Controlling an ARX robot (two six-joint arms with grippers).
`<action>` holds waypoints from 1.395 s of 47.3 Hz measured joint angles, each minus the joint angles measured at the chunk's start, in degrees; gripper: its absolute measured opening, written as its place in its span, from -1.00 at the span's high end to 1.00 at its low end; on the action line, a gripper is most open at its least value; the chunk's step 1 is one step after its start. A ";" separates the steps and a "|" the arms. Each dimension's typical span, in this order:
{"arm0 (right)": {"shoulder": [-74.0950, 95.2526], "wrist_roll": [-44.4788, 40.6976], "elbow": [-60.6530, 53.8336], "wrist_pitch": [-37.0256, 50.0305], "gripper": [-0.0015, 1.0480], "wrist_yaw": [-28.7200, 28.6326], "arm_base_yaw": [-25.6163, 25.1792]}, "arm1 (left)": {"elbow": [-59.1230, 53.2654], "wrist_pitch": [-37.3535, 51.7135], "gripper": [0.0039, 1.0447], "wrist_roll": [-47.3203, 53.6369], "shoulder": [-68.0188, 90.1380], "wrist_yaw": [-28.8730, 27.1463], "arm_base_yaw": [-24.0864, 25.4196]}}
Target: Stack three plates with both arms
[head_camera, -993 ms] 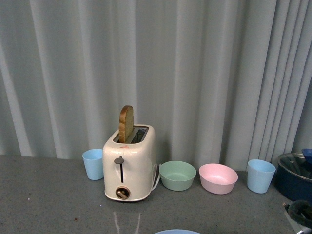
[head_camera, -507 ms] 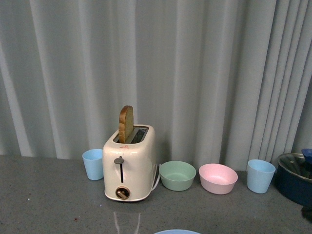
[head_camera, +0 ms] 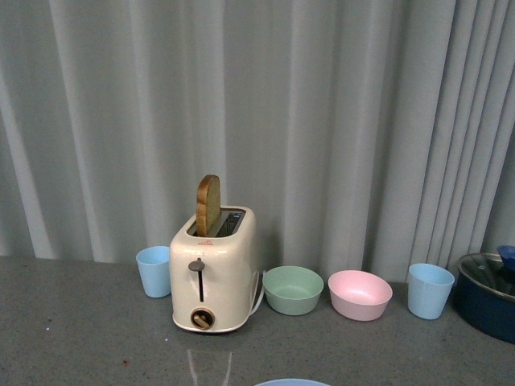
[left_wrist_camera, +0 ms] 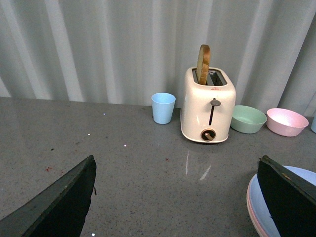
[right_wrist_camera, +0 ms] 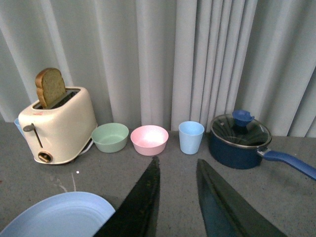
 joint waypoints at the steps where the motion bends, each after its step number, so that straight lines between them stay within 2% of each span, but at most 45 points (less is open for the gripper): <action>1: -0.61 -0.04 -0.83 0.00 0.58 -0.85 -0.83 | 0.00 0.00 -0.87 0.00 0.00 0.02 0.00; 5: -2.71 -0.52 -3.39 -0.04 0.95 -3.54 -3.50 | 0.00 0.00 -0.87 0.00 0.00 0.00 0.00; 10: -4.81 -0.46 -5.01 -0.09 0.94 -5.35 -5.49 | 0.00 0.00 -0.87 0.00 0.00 0.00 0.00; 13: -6.54 -0.48 -6.21 -0.59 0.94 -11.98 -10.69 | 0.00 0.00 -0.87 0.00 0.00 0.00 0.00; 17: -8.00 -0.46 -7.52 -0.85 0.94 -12.44 -13.22 | 0.00 0.00 -0.87 0.00 0.00 -0.02 0.00; 22: -9.38 -0.46 -8.33 -1.38 0.94 -12.83 -13.29 | 0.00 0.00 -0.87 0.00 0.00 0.02 0.00; 25: -13.97 -0.48 -8.57 -7.10 0.94 -12.81 -13.31 | 0.00 0.00 -0.87 0.00 0.00 0.00 0.00; 28: -16.68 -0.48 -9.27 -8.48 0.94 -12.83 -13.42 | 0.00 0.00 -0.87 0.00 0.02 -0.04 0.00; 59: -20.39 -0.48 -12.28 -8.37 0.94 -12.96 -13.44 | 0.00 0.00 -0.87 0.00 0.00 0.00 0.00; 60: -20.39 -0.50 -12.28 -8.37 0.94 -12.96 -13.44 | 0.00 0.00 -0.87 0.00 0.00 0.00 0.00; 66: -20.39 -0.57 -12.28 -8.37 0.52 -12.96 -13.44 | 0.00 0.00 -0.87 0.00 0.00 0.00 0.00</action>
